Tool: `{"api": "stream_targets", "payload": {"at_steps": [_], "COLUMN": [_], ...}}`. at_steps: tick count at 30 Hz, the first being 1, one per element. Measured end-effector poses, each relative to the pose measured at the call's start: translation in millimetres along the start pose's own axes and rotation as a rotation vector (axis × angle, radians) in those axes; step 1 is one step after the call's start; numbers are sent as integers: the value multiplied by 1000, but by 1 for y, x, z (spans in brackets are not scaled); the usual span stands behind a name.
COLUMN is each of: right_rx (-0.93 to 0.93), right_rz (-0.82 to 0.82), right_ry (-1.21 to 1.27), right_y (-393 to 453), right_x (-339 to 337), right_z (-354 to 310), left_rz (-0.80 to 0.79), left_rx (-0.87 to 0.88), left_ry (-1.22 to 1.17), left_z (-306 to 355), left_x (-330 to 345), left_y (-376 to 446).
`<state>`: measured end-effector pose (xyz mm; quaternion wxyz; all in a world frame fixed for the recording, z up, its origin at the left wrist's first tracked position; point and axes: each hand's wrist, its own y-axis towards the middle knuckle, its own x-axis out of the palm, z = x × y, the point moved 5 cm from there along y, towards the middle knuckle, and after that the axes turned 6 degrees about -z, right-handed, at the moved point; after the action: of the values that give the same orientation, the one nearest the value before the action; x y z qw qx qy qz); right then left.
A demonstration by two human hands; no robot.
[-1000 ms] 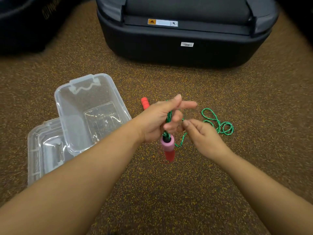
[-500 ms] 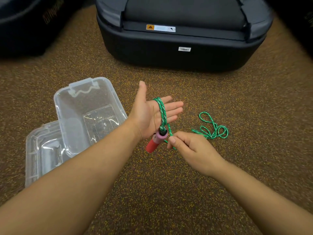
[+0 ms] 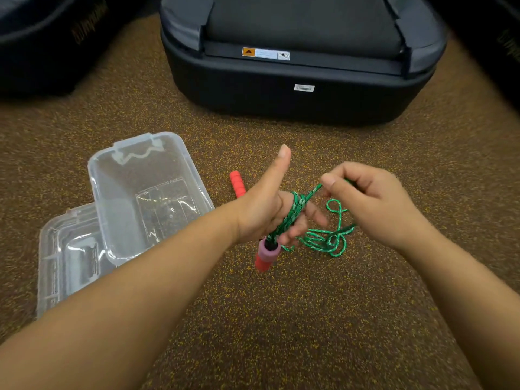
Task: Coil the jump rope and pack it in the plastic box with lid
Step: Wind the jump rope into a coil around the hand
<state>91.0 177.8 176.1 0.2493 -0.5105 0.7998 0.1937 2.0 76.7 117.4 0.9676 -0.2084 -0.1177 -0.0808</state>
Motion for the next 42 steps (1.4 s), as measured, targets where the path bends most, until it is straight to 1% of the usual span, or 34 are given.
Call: {"api": "stream_targets", "payload": {"at_steps": [2, 5, 9, 12, 15, 18, 21, 24, 27, 30, 35, 39, 42], "right_rx": [20, 86, 155, 206, 228, 221, 187, 131, 68, 3, -40, -69, -80], "right_rz": [53, 71, 43, -5, -38, -88, -152, -185, -210, -231, -212, -146, -91], "right_ry": [-7, 41, 183, 244, 177, 55, -75, -147, -185, -158, -35, 65, 137], "right_y": [2, 3, 1, -3, -10, -16, -21, -21, -20, -21, -18, -10, -4], "right_x": [-6, 0, 20, 38, 48, 52, 57, 60, 59, 58, 46, 33, 20], "right_z": [7, 19, 42, 58, 66, 66, 58, 41, 24, 9, -10, -20, -27], "left_rz": [-50, -85, -31, 23, 157, 280, 333, 363, 378, 403, 409, 326, 291], "left_rx": [-8, 22, 184, 292, 363, 364, 361, 346, 317, 290, 138, 48, 0], "left_ry": [-64, -129, -225, -416, -510, -631, -766, -804, -798, -747, -495, -374, -175], "left_z": [5, 8, 15, 22, 28, 27, 21, 15, 13, 13, 6, -3, -4], "left_x": [2, 6, 5, 2, -8, -19, -27, -28, -27, -27, -26, -25, -22], "left_y": [-2, -3, -1, -2, -1, 0, 0, 1, 1, 0, 2, 6, 4]}}
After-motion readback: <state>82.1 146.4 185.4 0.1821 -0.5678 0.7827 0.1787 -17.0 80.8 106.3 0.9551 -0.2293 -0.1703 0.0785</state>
